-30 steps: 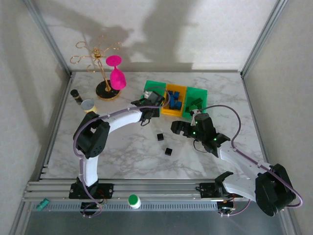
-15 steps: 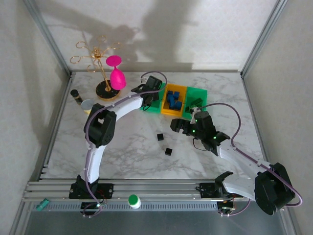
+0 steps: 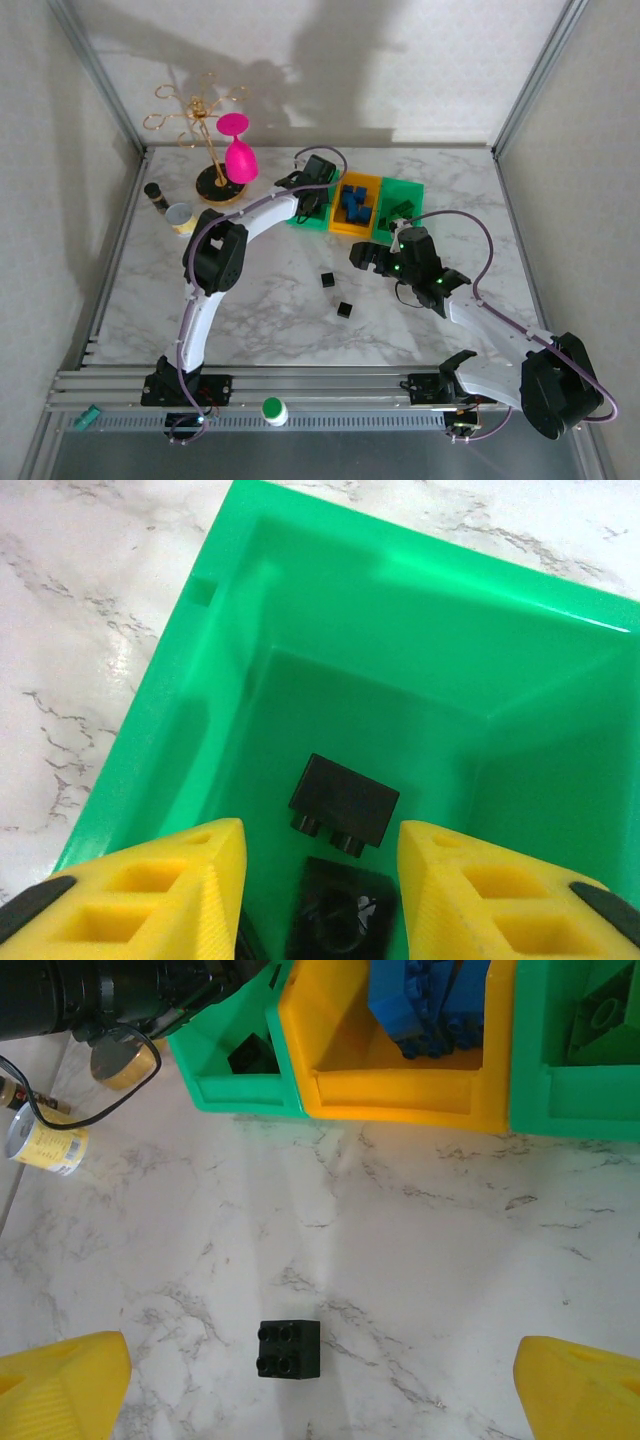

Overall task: Sort the legos into containers by color
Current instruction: Place the lego in the container, then pick up the lego from the center of the table.

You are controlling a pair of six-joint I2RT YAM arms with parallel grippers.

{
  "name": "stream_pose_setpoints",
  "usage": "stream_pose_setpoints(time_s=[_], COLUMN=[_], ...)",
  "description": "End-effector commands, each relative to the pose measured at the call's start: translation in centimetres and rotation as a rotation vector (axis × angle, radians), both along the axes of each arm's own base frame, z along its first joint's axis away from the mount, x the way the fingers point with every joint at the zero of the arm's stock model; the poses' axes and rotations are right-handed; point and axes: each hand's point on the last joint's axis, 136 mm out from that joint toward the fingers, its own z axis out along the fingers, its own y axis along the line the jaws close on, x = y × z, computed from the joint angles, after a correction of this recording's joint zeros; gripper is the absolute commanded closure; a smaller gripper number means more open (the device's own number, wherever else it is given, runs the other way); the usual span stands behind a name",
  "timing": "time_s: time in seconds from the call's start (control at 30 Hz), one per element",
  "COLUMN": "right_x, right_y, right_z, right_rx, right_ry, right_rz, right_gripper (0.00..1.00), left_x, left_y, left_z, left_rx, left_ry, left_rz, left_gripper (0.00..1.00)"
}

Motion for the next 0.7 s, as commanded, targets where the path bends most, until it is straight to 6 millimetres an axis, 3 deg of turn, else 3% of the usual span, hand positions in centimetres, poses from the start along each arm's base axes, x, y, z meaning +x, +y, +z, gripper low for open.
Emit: stream_pose_setpoints(time_s=[0.0,0.2,0.4,0.67], right_x=[0.6,0.1,-1.0,-2.9], right_y=[0.0,-0.2,-1.0,-2.7], right_z=[1.6,1.4,0.4,-2.8], right_rx=[0.006,0.011,0.011,-0.062], right_ry=[-0.040,-0.027,-0.002,0.089], right_rz=[0.000,0.001,-0.013,-0.023], right_gripper=[0.01,0.01,0.01,0.01], left_x=[0.3,-2.4,-8.2,-19.5], left_y=[0.3,0.0,0.7,-2.1], left_z=[2.3,7.0,9.1,4.8], left_rx=[0.004,-0.042,-0.110,-0.108], left_ry=[-0.014,-0.048,-0.044,0.074], left_rz=[-0.010,-0.042,-0.045,-0.083], left_gripper=[0.55,0.56,0.56,0.54])
